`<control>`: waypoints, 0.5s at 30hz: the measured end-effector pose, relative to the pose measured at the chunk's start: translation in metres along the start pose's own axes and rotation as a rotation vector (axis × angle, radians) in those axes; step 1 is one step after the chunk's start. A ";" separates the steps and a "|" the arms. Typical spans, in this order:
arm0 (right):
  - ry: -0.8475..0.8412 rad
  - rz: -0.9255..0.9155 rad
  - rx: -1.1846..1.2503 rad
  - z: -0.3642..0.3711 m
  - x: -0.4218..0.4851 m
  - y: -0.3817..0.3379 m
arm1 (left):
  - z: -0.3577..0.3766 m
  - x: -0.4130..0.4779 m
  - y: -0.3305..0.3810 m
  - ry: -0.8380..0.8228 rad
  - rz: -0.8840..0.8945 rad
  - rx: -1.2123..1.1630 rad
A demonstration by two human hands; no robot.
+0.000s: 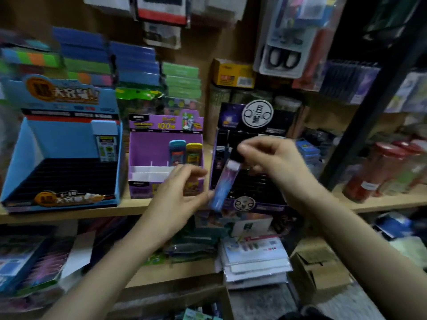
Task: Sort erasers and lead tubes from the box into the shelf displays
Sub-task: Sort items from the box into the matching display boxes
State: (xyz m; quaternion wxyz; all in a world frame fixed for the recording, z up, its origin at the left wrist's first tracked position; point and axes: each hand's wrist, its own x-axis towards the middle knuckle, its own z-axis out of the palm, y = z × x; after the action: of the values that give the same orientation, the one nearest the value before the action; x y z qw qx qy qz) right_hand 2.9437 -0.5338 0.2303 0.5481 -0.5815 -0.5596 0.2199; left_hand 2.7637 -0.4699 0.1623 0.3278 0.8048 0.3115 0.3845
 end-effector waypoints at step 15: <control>0.069 -0.189 -0.441 -0.031 0.061 0.061 | -0.002 0.003 -0.040 -0.081 0.125 0.702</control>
State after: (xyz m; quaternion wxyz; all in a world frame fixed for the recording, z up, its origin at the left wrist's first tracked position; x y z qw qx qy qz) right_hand 3.0128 -0.4774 0.2080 0.4447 -0.6394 -0.6269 0.0203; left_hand 2.7534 -0.4434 0.1343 0.0193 0.9004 0.3616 0.2413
